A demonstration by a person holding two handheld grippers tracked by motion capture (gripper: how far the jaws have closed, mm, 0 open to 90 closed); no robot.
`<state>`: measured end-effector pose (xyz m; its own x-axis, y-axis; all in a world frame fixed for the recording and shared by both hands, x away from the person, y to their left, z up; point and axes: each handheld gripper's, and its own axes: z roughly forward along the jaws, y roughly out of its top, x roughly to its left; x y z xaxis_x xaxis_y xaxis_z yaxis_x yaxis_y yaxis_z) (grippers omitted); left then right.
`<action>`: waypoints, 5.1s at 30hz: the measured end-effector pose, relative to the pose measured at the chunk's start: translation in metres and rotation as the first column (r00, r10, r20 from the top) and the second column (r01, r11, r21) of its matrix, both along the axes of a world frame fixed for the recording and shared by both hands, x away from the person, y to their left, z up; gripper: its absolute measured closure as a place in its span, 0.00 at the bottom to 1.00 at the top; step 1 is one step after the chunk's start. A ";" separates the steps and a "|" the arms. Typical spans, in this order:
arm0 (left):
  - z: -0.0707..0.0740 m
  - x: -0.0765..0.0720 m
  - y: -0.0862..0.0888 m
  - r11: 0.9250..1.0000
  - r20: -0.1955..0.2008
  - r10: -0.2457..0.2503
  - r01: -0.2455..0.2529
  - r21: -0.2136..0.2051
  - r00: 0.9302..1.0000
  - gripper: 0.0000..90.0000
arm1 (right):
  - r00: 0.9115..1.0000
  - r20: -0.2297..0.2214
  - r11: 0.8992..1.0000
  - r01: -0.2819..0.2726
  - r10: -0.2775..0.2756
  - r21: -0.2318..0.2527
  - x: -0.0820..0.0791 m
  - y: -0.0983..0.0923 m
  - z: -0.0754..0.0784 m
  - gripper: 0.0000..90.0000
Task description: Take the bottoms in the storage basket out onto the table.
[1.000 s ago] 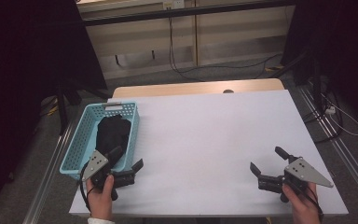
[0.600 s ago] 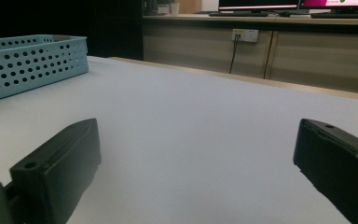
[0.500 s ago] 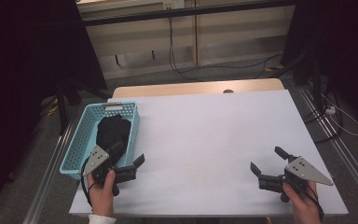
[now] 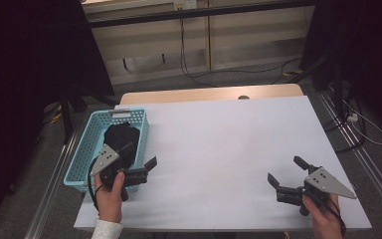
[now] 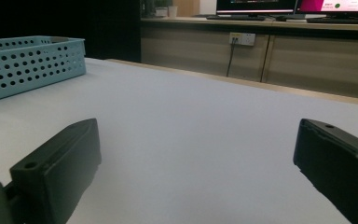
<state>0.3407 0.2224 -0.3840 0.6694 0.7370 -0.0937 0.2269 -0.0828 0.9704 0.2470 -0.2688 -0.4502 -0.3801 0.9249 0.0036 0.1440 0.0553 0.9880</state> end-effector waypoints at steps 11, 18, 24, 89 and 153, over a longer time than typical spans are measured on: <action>0.006 0.015 0.003 1.000 -0.008 0.006 -0.006 0.012 1.000 0.03 | 1.000 -0.019 1.000 -0.011 0.011 -0.007 0.004 -0.002 -0.005 0.00; 0.012 0.028 0.000 1.000 -0.015 0.013 -0.013 0.015 1.000 0.03 | 1.000 -0.018 1.000 -0.015 0.015 -0.013 0.003 0.001 -0.003 0.00; 0.024 0.035 -0.001 1.000 -0.010 0.007 -0.007 0.014 1.000 0.03 | 1.000 -0.016 1.000 -0.014 0.013 -0.016 0.000 -0.001 -0.003 0.00; 0.005 0.114 0.083 0.973 -0.180 0.211 -0.189 0.129 0.961 0.03 | 1.000 -0.002 0.999 -0.029 0.029 -0.023 -0.001 -0.002 -0.003 0.00; -0.060 0.141 0.073 0.818 -0.440 0.530 -0.300 0.491 0.725 0.42 | 0.998 -0.006 0.998 -0.058 0.058 -0.022 0.004 0.001 -0.003 0.00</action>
<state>0.4818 0.2954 -0.4437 0.2064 0.9785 -0.0035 0.7909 -0.1648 0.5894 0.2512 -0.2680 -0.4528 -0.4331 0.9012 -0.0142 0.1451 0.0853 0.9857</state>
